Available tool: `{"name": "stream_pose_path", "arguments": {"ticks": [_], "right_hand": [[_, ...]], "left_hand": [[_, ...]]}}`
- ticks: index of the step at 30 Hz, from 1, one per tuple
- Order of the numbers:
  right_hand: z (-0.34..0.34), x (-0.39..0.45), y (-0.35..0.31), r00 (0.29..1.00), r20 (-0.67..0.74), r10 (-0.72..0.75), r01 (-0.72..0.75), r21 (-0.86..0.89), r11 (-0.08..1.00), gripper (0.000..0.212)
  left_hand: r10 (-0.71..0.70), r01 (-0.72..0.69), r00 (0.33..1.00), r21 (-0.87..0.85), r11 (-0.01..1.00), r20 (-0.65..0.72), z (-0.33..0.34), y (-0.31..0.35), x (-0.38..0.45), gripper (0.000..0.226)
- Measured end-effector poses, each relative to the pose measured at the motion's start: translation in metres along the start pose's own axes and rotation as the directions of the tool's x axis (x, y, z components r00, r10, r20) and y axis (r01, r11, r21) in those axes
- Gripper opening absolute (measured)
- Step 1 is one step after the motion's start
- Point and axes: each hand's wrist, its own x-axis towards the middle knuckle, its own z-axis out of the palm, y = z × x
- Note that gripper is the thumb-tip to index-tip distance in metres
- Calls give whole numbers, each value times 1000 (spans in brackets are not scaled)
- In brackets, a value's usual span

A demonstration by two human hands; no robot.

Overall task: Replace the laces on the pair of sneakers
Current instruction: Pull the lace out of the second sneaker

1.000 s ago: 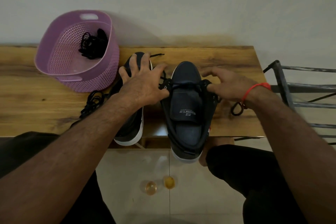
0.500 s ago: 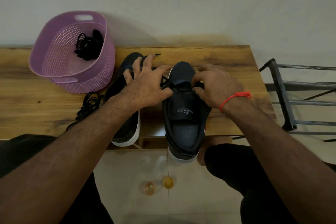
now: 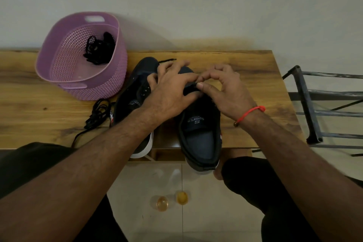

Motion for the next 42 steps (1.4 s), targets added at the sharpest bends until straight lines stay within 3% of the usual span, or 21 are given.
{"name": "stream_pose_path", "arguments": {"ticks": [6,9,13,20,26,30,34,38,42], "right_hand": [[2,-1,-1,999,-13,31,-31,-53,998,8],[-1,-1,0,995,-41,96,-99,-66,993,21],[-11,2,7,982,56,181,-164,-226,960,32],[-23,8,4,978,78,195,-157,-339,927,21],[-35,6,9,946,181,268,-196,-339,920,21],[-36,6,11,945,185,269,-197,-336,921,21],[-28,6,12,964,141,225,-167,-339,926,15],[-17,6,11,983,83,163,-119,-389,913,18],[-12,4,10,990,74,120,-79,-414,907,19]], "left_hand": [[-34,30,998,-70,997,-52,1,2,2,26],[-42,36,997,-94,995,-66,0,0,3,20],[-37,31,998,-96,995,-54,-2,-3,4,18],[-73,72,994,-23,997,-83,-14,-11,8,14],[-177,197,932,33,980,-317,-26,-21,10,14],[-216,218,957,-15,976,-192,-21,-25,9,5],[-24,30,996,66,997,-90,-4,-10,4,39],[4,-11,999,167,986,43,11,5,1,29],[-38,31,999,206,978,32,14,14,1,26]]}}
